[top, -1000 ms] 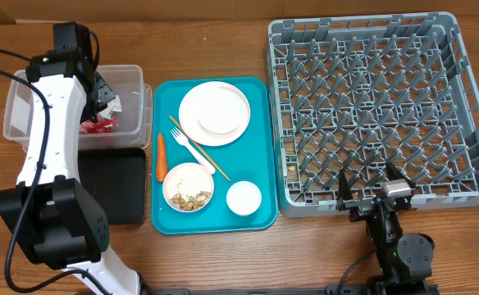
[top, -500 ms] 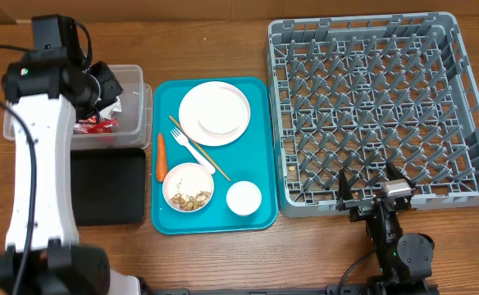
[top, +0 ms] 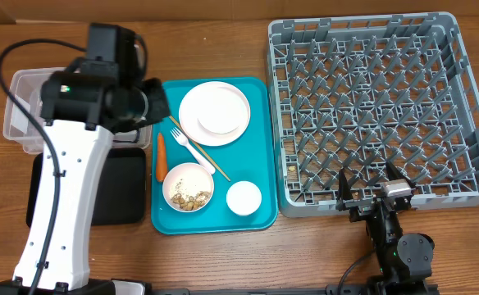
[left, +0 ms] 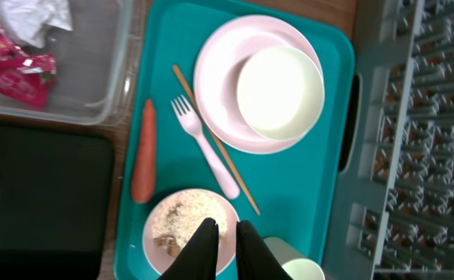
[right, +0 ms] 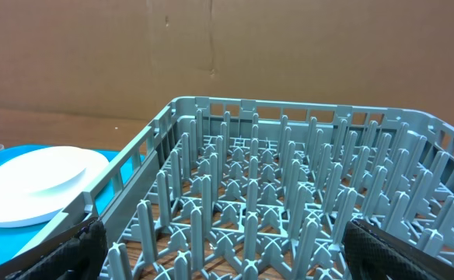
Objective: Sort waste into correct bins and load items into the dishwasher
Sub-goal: 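Move the left gripper back over the teal tray toward the plate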
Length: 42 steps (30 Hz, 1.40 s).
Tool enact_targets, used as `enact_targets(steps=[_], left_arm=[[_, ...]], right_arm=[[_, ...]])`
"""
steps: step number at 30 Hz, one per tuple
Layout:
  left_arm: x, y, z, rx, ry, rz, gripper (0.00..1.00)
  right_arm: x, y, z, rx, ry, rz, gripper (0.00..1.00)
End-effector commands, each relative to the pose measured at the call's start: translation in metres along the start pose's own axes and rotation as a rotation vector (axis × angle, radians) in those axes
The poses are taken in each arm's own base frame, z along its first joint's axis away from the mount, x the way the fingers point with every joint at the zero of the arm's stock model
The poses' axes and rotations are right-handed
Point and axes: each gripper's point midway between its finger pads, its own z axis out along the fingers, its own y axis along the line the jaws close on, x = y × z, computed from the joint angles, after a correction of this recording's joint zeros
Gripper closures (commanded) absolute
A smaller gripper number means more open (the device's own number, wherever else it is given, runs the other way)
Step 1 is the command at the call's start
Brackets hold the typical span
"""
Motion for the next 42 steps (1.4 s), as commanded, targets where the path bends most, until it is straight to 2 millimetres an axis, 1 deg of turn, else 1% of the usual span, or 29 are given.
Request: enact_targets(steps=[1, 4, 10, 16, 19, 21, 27, 30, 32, 34, 38, 42], left_arm=[[0.015, -0.019, 0.004, 0.024, 0.033, 0.076, 0.87], [0.025, -0.035, 0.004, 0.043, 0.045, 0.124, 0.85], [0.044, -0.062, 0.005, 0.064, 0.062, 0.188, 0.84], [0.062, -0.083, 0.013, 0.076, 0.104, 0.222, 0.85], [0.073, -0.094, 0.022, 0.075, 0.136, 0.259, 0.84], [0.082, -0.102, 0.034, 0.064, 0.17, 0.291, 0.84], [0.098, -0.107, 0.067, -0.018, 0.229, 0.348, 0.86], [0.102, -0.104, 0.077, -0.042, 0.261, 0.35, 0.89], [0.103, -0.097, 0.079, -0.081, 0.272, 0.348, 0.89], [0.104, -0.081, 0.077, -0.157, 0.276, 0.348, 0.9], [0.107, -0.057, 0.069, -0.279, 0.292, 0.321, 0.93], [0.11, -0.039, 0.061, -0.375, 0.303, 0.302, 0.96]], right_arm=[[0.002, -0.001, 0.0, 0.005, -0.005, -0.004, 0.0], [0.002, -0.001, 0.0, 0.005, -0.005, -0.004, 0.0], [0.002, -0.001, 0.0, 0.005, -0.005, -0.004, 0.0], [0.002, -0.001, 0.0, 0.005, -0.005, -0.004, 0.0], [0.002, -0.001, 0.0, 0.005, -0.005, -0.004, 0.0], [0.002, -0.001, 0.0, 0.005, -0.005, -0.004, 0.0], [0.002, -0.001, 0.0, 0.005, -0.005, -0.004, 0.0], [0.002, -0.001, 0.0, 0.005, -0.005, -0.004, 0.0], [0.002, -0.001, 0.0, 0.005, -0.005, -0.004, 0.0], [0.002, -0.001, 0.0, 0.005, -0.005, -0.004, 0.0], [0.002, -0.001, 0.0, 0.005, -0.005, -0.004, 0.0], [0.002, -0.001, 0.0, 0.005, -0.005, -0.004, 0.0]])
